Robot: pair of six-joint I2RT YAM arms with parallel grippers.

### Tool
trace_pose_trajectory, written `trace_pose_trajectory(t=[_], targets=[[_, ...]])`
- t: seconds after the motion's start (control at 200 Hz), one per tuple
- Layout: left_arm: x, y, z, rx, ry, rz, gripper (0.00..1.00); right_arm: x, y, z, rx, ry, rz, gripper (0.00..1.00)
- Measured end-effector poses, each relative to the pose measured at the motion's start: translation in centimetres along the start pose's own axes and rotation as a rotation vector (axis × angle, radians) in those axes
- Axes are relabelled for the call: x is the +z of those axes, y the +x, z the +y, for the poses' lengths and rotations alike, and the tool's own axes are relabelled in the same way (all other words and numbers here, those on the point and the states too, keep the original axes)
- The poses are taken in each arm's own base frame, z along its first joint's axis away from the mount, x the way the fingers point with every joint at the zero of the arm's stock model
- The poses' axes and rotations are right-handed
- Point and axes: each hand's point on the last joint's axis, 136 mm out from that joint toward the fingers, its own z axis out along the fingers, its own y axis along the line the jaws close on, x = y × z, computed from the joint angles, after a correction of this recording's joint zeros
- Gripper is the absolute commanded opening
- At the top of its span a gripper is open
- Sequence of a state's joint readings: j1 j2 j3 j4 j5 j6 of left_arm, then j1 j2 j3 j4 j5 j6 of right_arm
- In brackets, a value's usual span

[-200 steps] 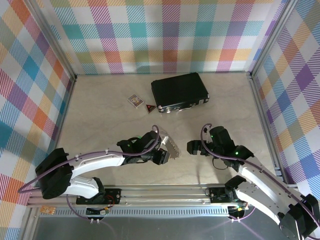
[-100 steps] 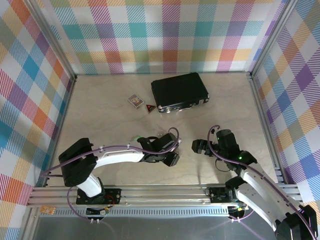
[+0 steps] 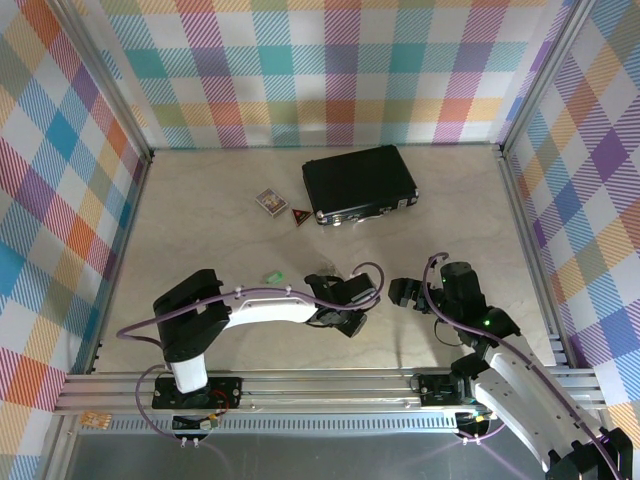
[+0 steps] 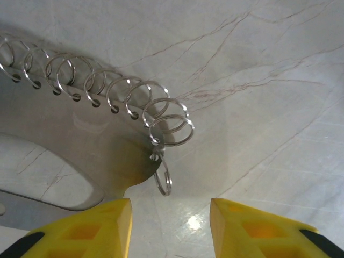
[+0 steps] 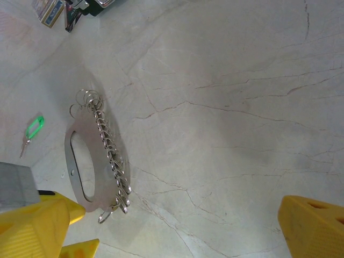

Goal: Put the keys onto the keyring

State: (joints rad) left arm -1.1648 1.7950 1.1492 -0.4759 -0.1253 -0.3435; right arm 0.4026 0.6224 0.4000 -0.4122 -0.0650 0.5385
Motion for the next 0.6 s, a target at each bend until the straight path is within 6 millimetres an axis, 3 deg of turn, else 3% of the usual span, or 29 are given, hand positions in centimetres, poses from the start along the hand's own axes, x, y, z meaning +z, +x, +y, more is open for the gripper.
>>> trace_pose_trajectory(t=[0.135,0.6], targets=[[0.6,0.5,0.6,0.006,-0.035,0.026,0.41,0.0,-0.1,-0.1,0.002,0.001,-0.004,0.99],[1.4,-0.4,0.3,0.030,-0.054,0.021,0.33,-0.2,0.0,0.0,0.000,-0.009,-0.012,0.99]])
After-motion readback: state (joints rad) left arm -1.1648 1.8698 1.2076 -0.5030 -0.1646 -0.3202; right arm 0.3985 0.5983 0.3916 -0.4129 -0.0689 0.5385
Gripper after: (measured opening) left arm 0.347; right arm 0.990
